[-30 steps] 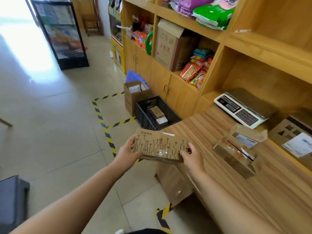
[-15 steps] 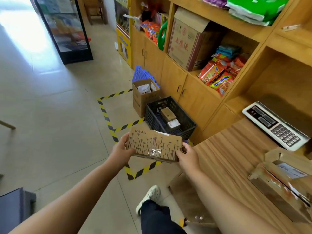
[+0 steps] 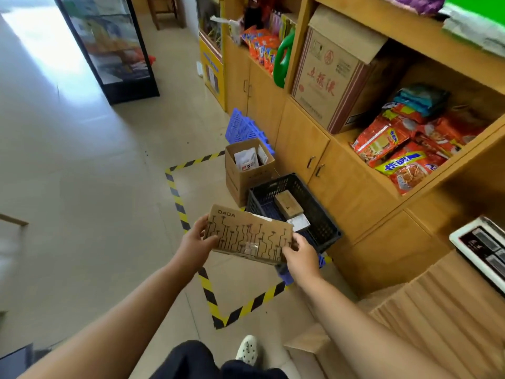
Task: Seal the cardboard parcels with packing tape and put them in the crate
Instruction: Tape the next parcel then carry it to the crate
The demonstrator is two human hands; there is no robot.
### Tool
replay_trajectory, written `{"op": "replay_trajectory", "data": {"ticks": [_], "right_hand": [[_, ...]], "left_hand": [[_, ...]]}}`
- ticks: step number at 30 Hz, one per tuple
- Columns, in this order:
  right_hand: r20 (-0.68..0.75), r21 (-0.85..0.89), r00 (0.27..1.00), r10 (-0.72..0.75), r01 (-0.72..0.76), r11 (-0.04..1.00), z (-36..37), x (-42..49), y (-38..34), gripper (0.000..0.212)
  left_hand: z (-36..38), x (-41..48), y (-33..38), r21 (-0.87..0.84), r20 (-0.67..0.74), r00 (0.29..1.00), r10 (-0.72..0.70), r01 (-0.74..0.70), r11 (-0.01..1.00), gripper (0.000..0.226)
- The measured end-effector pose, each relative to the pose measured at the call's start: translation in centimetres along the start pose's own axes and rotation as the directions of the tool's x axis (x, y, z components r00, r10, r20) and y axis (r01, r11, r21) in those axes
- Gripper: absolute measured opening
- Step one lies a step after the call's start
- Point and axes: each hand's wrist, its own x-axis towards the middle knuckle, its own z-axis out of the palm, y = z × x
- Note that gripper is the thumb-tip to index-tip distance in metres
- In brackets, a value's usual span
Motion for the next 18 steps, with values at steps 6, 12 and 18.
{"op": "replay_trajectory", "data": {"ticks": [6, 12, 18], "right_hand": [[0.055, 0.01, 0.997, 0.061, -0.062, 0.998, 1.2, 6.9, -2.8, 0.038], [0.003, 0.086, 0.981, 0.195, -0.195, 0.977, 3.1, 13.4, -5.2, 0.055], [-0.074, 0.228, 0.936, 0.344, -0.32, 0.92, 5.0, 18.8, -8.2, 0.056]], "left_hand": [[-0.7, 8.3, 2.2, 0.024, 0.026, 0.999, -0.044, 0.043, 0.999, 0.053], [-0.7, 18.7, 5.3, 0.106, 0.177, 0.981, -0.083, 0.065, 0.992, 0.06], [-0.9, 28.7, 8.7, 0.217, 0.308, 0.945, -0.111, 0.044, 0.975, 0.047]]}}
